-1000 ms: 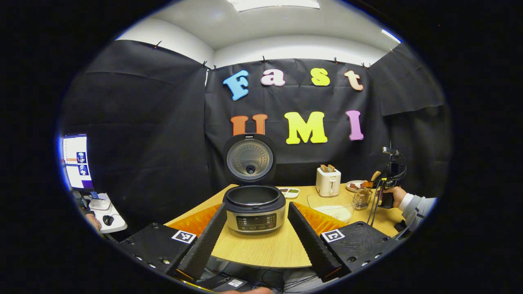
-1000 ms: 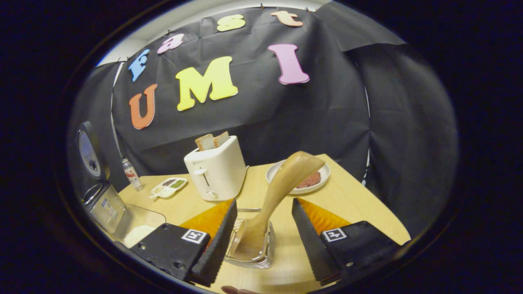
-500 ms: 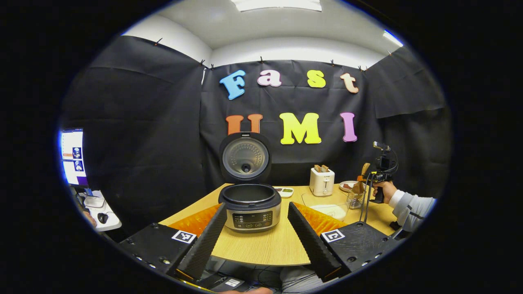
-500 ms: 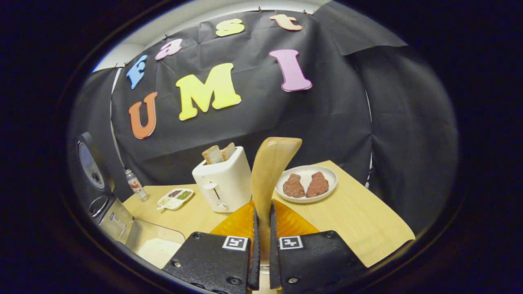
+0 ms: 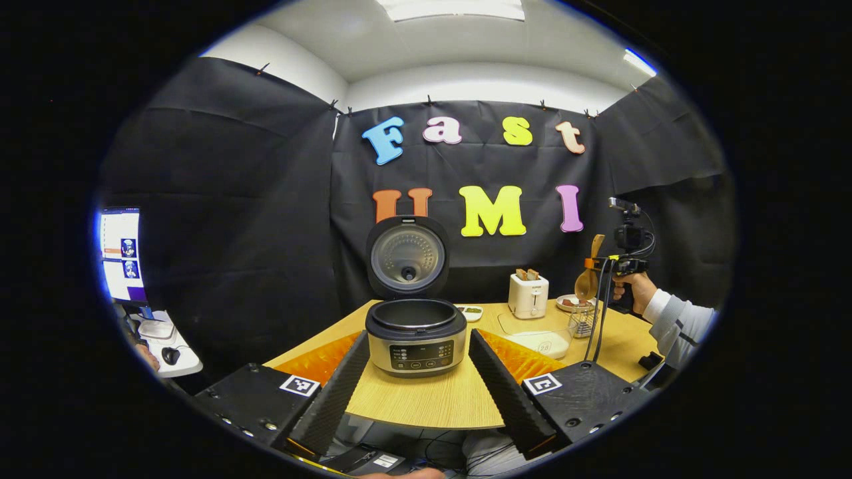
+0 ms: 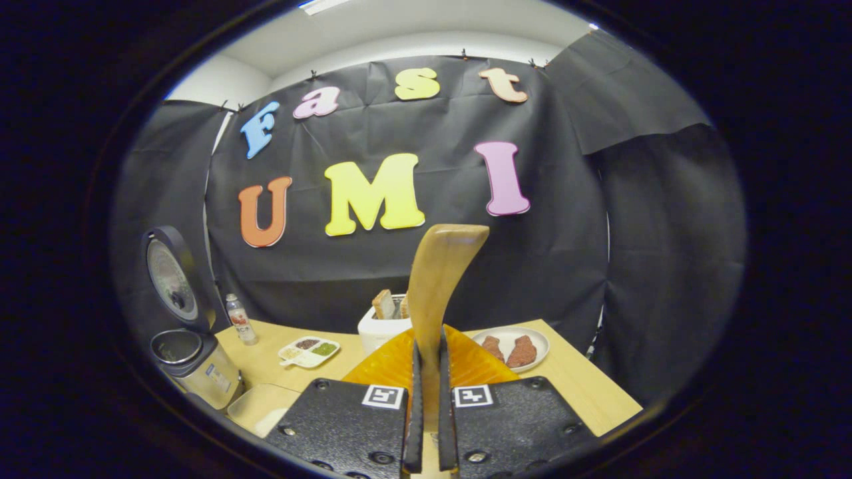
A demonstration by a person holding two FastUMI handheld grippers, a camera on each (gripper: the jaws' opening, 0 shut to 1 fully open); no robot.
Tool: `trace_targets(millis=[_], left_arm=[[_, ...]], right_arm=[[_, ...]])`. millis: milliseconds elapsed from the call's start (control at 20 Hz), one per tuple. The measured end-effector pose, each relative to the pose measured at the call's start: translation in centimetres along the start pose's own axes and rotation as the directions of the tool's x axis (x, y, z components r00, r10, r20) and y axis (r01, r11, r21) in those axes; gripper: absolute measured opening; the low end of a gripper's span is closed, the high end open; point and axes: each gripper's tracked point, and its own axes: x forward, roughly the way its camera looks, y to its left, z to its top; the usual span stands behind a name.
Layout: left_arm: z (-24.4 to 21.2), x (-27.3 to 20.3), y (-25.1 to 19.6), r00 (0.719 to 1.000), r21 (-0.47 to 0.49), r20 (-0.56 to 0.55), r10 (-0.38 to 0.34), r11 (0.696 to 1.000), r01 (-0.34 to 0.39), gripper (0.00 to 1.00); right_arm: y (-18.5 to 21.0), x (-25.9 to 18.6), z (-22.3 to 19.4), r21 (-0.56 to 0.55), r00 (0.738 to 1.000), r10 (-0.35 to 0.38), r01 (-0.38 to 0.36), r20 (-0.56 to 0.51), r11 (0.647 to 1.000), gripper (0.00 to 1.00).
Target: Close the left gripper, press the button to open the rice cooker; take a wooden spoon from the chopstick holder with the right hand, scoop a spoonful of rice and pour it into the rice cooker, then put the wooden spoon back into the chopstick holder.
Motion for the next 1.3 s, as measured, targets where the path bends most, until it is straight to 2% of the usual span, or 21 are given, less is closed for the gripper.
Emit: trace_targets(millis=[150,300,550,700,800,950,1100,1150,1300], left_arm=[[0.1,-0.1,0.1,0.999,0.012,0.03,0.013,1.0,-0.014,0.96],[-0.2,-0.2,0.2,1.0,0.013,0.011,0.014,1.0,-0.014,0.95],[-0.1,-0.2,0.2,1.0,-0.005,0.017,0.021,1.0,-0.021,0.95],[-0.2,-0.5,0.3,1.0,-0.012,0.009,0.017,1.0,-0.017,0.96],[0.0,-0.5,0.6,0.999,0.015,0.02,0.043,0.999,-0.043,0.96],[-0.4,-0.4,0.7,0.997,0.032,0.012,0.078,0.996,-0.078,0.95],[-1.0,-0.4,0.4,0.998,0.017,-0.011,0.066,0.998,-0.066,0.95],[-1.2,-0.4,0.3,0.998,0.012,-0.016,0.061,0.998,-0.061,0.95],[-1.7,-0.4,0.1,0.998,0.011,-0.029,0.055,0.998,-0.054,0.95]], right_arm=[[4.5,-1.6,0.0,0.04,0.997,0.072,-0.071,-0.011,0.997,0.14],[7.6,-1.9,-2.1,0.032,0.991,0.123,-0.122,-0.043,0.992,0.15],[11.1,-1.3,-7.7,0.025,0.974,0.186,-0.184,-0.128,0.983,0.15],[10.8,-0.5,-11.3,-0.059,0.977,0.133,-0.145,-0.166,0.988,0.15],[11.0,-0.1,-14.3,-0.108,0.969,0.12,-0.146,-0.216,0.983,0.15],[14.1,-0.9,-16.8,-0.018,0.93,0.241,-0.256,-0.277,0.967,0.15],[17.0,-2.3,-17.4,0.099,0.881,0.355,-0.341,-0.313,0.935,0.15],[17.4,-2.4,-17.6,0.137,0.871,0.376,-0.35,-0.315,0.926,0.15],[17.2,-1.7,-17.3,0.254,0.868,0.392,-0.322,-0.305,0.912,0.15]])
